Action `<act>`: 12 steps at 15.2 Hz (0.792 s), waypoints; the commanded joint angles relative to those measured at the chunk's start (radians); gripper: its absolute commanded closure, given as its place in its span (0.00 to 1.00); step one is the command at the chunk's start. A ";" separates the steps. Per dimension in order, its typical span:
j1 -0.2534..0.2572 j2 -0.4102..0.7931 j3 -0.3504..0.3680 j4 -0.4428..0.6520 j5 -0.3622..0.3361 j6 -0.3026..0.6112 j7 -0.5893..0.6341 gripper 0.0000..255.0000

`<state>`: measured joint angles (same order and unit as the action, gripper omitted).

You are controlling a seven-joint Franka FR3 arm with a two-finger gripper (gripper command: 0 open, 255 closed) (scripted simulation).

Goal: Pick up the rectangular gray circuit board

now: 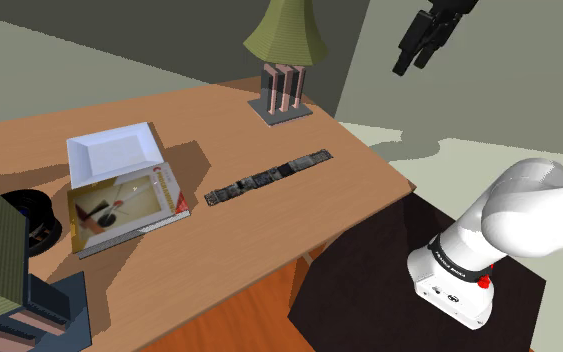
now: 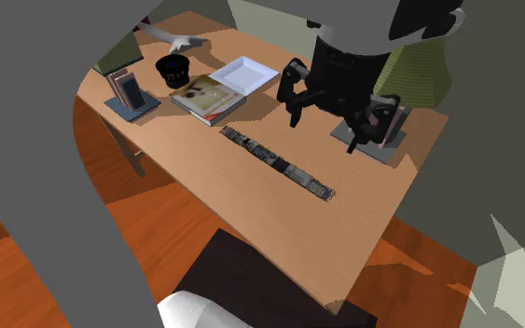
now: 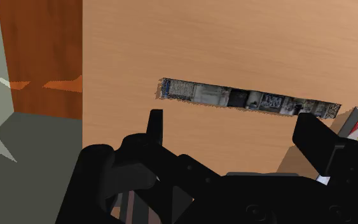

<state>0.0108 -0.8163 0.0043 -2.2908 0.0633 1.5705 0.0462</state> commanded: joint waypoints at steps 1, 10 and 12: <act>0.000 0.000 0.000 0.000 0.000 0.000 0.000 0.00; 0.119 0.282 -0.022 -0.005 -0.037 0.214 -0.306 0.00; 0.142 0.348 -0.021 0.003 -0.043 0.256 -0.370 0.00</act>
<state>0.1430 -0.5003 -0.0124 -2.2934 0.0257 1.8075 -0.2835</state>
